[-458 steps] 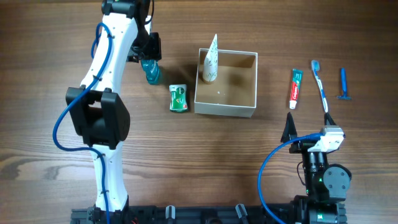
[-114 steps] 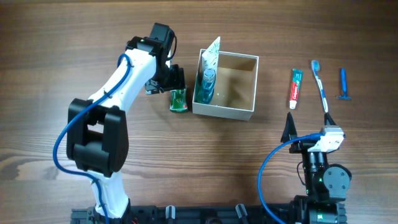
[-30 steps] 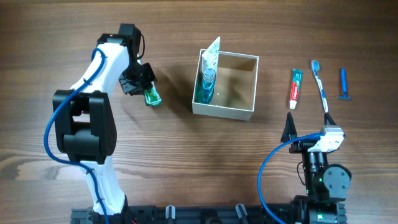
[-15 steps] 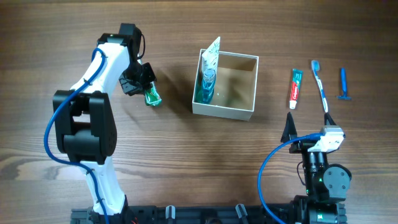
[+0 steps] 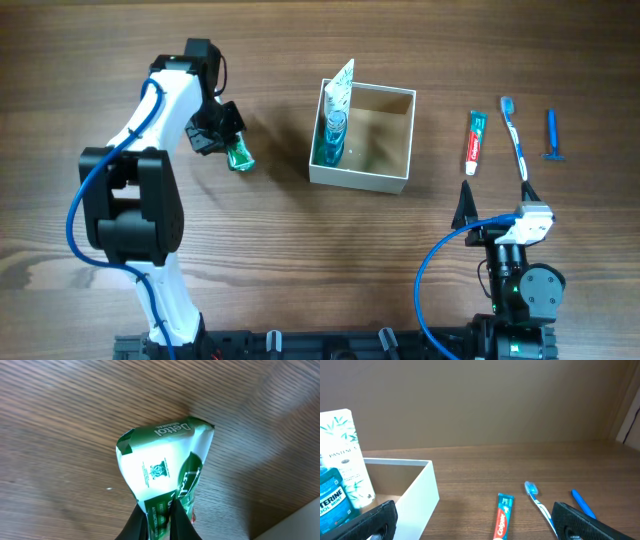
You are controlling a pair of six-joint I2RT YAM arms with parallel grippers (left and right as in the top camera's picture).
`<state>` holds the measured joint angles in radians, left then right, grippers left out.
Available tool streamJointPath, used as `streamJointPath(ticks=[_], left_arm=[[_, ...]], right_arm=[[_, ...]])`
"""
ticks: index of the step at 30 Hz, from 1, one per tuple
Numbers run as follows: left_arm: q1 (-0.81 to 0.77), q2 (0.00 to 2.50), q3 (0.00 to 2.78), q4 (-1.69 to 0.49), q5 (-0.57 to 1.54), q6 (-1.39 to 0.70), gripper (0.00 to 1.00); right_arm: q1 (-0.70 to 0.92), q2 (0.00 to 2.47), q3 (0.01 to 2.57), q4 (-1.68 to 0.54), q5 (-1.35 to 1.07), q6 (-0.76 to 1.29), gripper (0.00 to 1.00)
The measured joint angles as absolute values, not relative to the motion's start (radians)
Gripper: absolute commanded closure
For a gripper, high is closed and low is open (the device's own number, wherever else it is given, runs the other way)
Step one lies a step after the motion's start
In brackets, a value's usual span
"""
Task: Pack container
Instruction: 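Lift the Dettol soap with the left gripper and adjust grip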
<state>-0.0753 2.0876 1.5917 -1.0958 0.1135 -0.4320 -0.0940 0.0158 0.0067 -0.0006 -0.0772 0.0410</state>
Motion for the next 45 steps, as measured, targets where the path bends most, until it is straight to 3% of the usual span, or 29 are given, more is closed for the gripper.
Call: streamJointPath(ticks=[15,16,17,18,20,22,27,45], left_arm=[[-0.066,2.06,1.585,-1.096,0.08,-0.432,0.96],[-0.066,2.059,1.584,-1.096,0.08,-0.432,0.91],[-0.066,2.056,1.583,-1.095,0.078,-0.432,0.74],[-0.066,2.054,1.581,-1.096,0.075,-0.434,0.66],[-0.066,2.053,1.581,-1.096,0.072,-0.434,0.6],[-0.066,2.05,1.581,-1.095,0.072,-0.443,0.4],[-0.066,2.049,1.581,-1.095,0.064,-0.451,0.24],[-0.066,2.057,1.581,-1.103,0.023,-0.454,0.23]], right_arm=[[-0.094,0.016,0.007,-0.001,-0.077,0.041,0.0],[-0.094,0.016,0.007,-0.001,-0.077,0.041,0.0],[-0.094,0.016,0.007,-0.001,-0.077,0.041,0.0],[-0.094,0.016,0.007,-0.001,-0.077,0.041,0.0],[-0.094,0.016,0.007,-0.001,-0.077,0.041,0.0],[-0.094,0.016,0.007,-0.001,-0.077,0.041,0.0],[-0.094,0.016,0.007,-0.001,-0.077,0.041,0.0],[-0.094,0.016,0.007,-0.001,-0.077,0.041,0.0]])
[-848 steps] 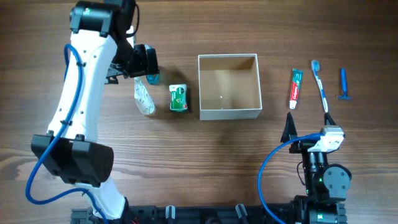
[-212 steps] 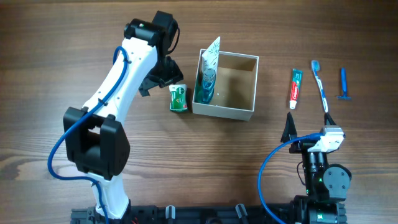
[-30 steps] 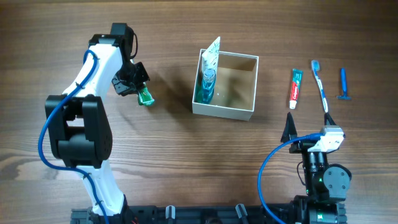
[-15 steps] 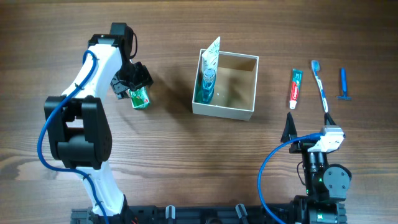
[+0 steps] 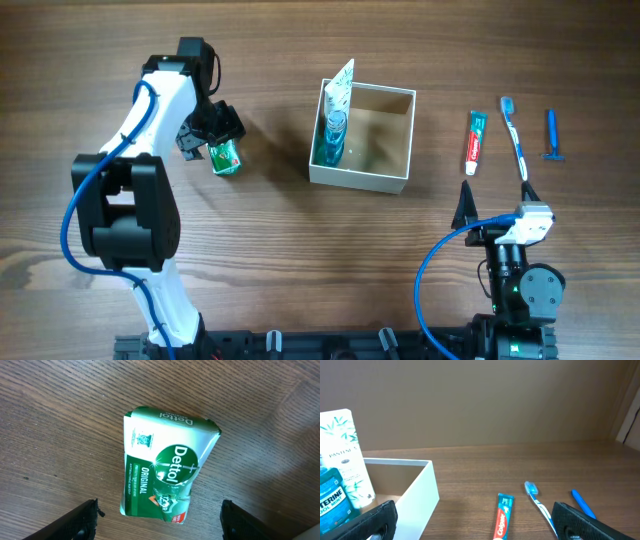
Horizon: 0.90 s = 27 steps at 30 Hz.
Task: Pack container
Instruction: 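Lift the Dettol soap with the left gripper and adjust grip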
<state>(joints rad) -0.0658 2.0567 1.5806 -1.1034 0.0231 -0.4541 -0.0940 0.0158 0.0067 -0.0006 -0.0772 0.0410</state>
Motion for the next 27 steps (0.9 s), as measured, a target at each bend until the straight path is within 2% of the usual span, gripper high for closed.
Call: streamJointPath(ticks=[8,11,27], left_arm=[[-0.066,2.119,1.579,-1.103,0.023,-0.454,0.25],[-0.066,2.127,1.578,-1.097,0.023,-0.454,0.28],[-0.066,2.142,1.577,-1.05,0.02,-0.446,0.29]], right_arm=[[-0.094,0.016,0.007,-0.001,-0.077,0.041,0.0],[-0.094,0.016,0.007,-0.001,-0.077,0.041,0.0],[-0.094,0.016,0.007,-0.001,-0.077,0.041,0.0]])
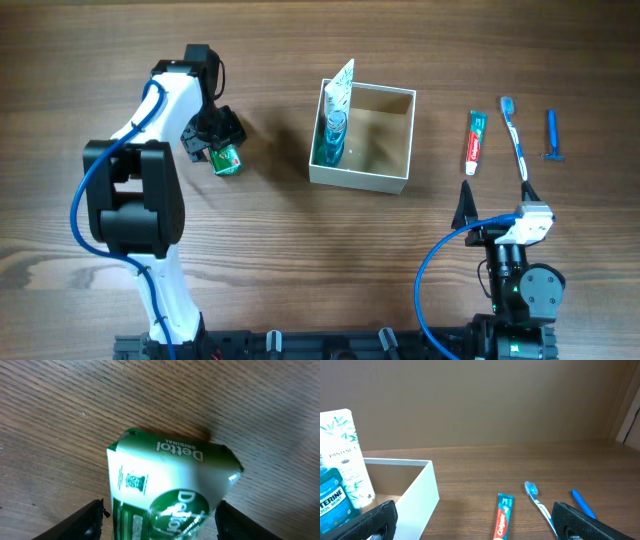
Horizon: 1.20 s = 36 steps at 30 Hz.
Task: Pack container
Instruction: 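Lift the Dettol soap with the left gripper and adjust grip, then carry the soap over the box and drop it inside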
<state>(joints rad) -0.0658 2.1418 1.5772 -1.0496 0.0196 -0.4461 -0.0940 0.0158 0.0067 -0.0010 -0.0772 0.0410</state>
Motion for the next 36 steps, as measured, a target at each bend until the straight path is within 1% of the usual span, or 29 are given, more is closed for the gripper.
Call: streamJointPath(ticks=[5,7,8,10,13,15,16,18,20,24,36], left_arm=[[-0.066,2.175,1.577,-1.05,0.026,-0.446,0.3],[-0.066,2.175,1.577,-1.05,0.027,-0.442,0.34],[-0.066,2.175,1.577,-1.05,0.027,-0.442,0.4],[-0.066,2.175,1.577,-1.049,0.028,-0.438,0.48],[-0.066,2.175,1.577,-1.05,0.028,-0.429,0.66],[-0.066,2.175,1.577,-1.051,0.028,-0.433,0.76],[-0.066,2.175,1.577,-1.051,0.028,-0.429,0.81],[-0.066,2.172,1.581,-1.056,0.028,-0.424,0.85],[-0.066,2.163,1.584,-1.061,0.035,-0.425,0.87],[-0.066,2.155,1.601,-1.081,0.052,-0.424,0.87],[-0.066,2.13,1.734,-1.119,0.062,-0.424,0.79]], right_arm=[[-0.094,0.016,0.007,-0.001,-0.077,0.041,0.0],[-0.094,0.016,0.007,-0.001,-0.077,0.041,0.0],[-0.094,0.016,0.007,-0.001,-0.077,0.041,0.0],[-0.094,0.016,0.007,-0.001,-0.077,0.041,0.0],[-0.094,0.016,0.007,-0.001,-0.077,0.041,0.0],[-0.094,0.016,0.007,-0.001,-0.077,0.041,0.0],[-0.094,0.016,0.007,-0.001,-0.077,0.041,0.0],[-0.094,0.016,0.007,-0.001,-0.077,0.041,0.0],[-0.094,0.016,0.007,-0.001,-0.077,0.041,0.0],[-0.094,0.016,0.007,-0.001,-0.077,0.041,0.0],[-0.094,0.016,0.007,-0.001,-0.077,0.041,0.0]])
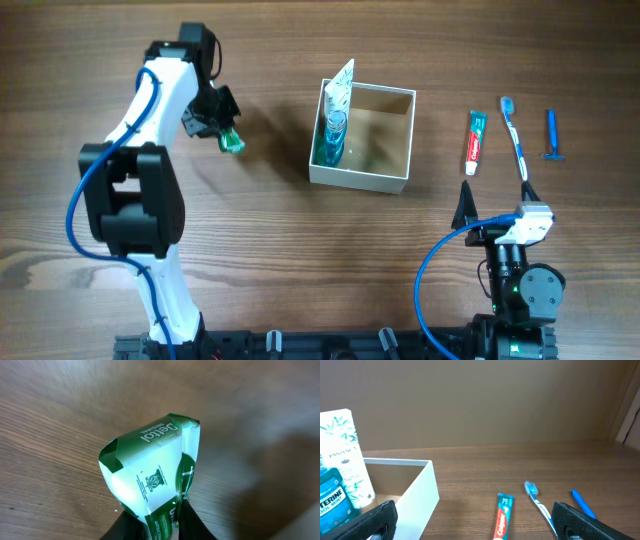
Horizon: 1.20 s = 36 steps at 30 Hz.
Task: Pack container
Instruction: 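Carry the soap over the box and drop it inside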
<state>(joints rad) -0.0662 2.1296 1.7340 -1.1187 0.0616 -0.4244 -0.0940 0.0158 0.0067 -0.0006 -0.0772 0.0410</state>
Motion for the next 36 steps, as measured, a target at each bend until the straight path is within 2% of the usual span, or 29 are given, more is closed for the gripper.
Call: streamJointPath(ticks=[4,14,26,36], left_arm=[[-0.066,2.061,1.76,-1.118,0.062,-0.424,0.78],[-0.066,1.985,1.769,-1.11,0.074,-0.425,0.85],[-0.072,1.785,1.769,-0.926,0.156,-0.425,0.89],[-0.175,1.592,1.771,-0.757,0.163,-0.425,0.9]], right_arm=[[-0.094,0.016,0.007,-0.001,-0.077,0.041,0.0],[-0.094,0.016,0.007,-0.001,-0.077,0.041,0.0],[-0.094,0.016,0.007,-0.001,-0.077,0.041,0.0],[-0.094,0.016,0.007,-0.001,-0.077,0.041,0.0]])
